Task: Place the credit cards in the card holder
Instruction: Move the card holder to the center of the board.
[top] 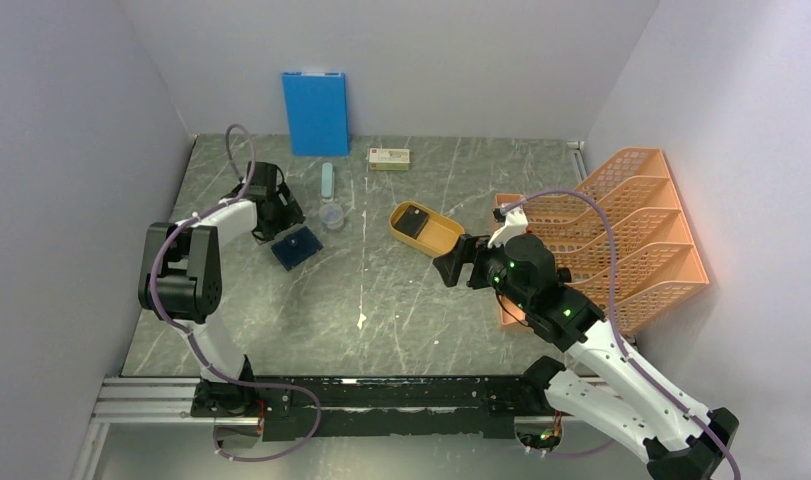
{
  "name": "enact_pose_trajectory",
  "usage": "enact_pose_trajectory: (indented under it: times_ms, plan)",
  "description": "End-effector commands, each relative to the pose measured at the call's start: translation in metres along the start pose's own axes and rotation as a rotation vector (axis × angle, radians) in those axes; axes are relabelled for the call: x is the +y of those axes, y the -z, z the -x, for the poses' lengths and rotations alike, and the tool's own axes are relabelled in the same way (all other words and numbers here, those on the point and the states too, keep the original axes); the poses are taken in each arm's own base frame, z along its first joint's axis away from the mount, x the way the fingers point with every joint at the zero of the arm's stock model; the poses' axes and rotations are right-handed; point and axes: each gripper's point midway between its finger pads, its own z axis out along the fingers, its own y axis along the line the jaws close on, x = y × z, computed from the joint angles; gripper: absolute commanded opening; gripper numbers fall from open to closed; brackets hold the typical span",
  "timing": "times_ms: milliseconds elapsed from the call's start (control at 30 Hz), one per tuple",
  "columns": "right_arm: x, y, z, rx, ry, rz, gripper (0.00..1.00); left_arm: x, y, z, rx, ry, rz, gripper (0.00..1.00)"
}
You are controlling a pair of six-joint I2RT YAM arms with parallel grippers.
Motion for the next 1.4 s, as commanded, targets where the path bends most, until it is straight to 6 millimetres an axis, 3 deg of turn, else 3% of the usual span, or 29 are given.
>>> enact_pose_trajectory:
  times_ms: [0, 167, 500, 867, 1033, 1167, 1233, 1367]
  plan:
    - [0.006, 0.005, 0.012, -0.032, 0.008, 0.016, 0.94, 0.002, -0.007, -0.011, -0.002, -0.064, 0.05, 0.83]
    - [0.005, 0.006, 0.011, -0.031, 0.005, 0.013, 0.94, -0.001, -0.008, -0.024, 0.012, -0.109, 0.091, 0.8]
    - [0.007, 0.011, 0.014, -0.04, -0.005, 0.022, 0.94, 0.017, -0.003, -0.053, 0.059, -0.11, 0.146, 0.72]
    - [0.009, 0.012, 0.007, -0.023, -0.023, 0.042, 0.94, 0.024, 0.035, -0.122, 0.11, -0.172, 0.075, 0.7]
    - [0.006, 0.012, -0.004, 0.003, -0.034, 0.044, 0.94, 0.0, 0.053, -0.161, 0.132, -0.258, -0.029, 0.69]
    - [0.003, 0.014, -0.012, 0.021, -0.04, 0.04, 0.94, -0.038, 0.069, -0.207, 0.19, -0.357, -0.181, 0.68]
    - [0.003, 0.016, -0.013, 0.027, -0.042, 0.036, 0.93, -0.058, 0.08, -0.22, 0.19, -0.407, -0.233, 0.68]
    - [0.002, 0.019, -0.014, 0.043, -0.031, 0.029, 0.93, -0.084, 0.103, -0.222, 0.164, -0.446, -0.288, 0.7]
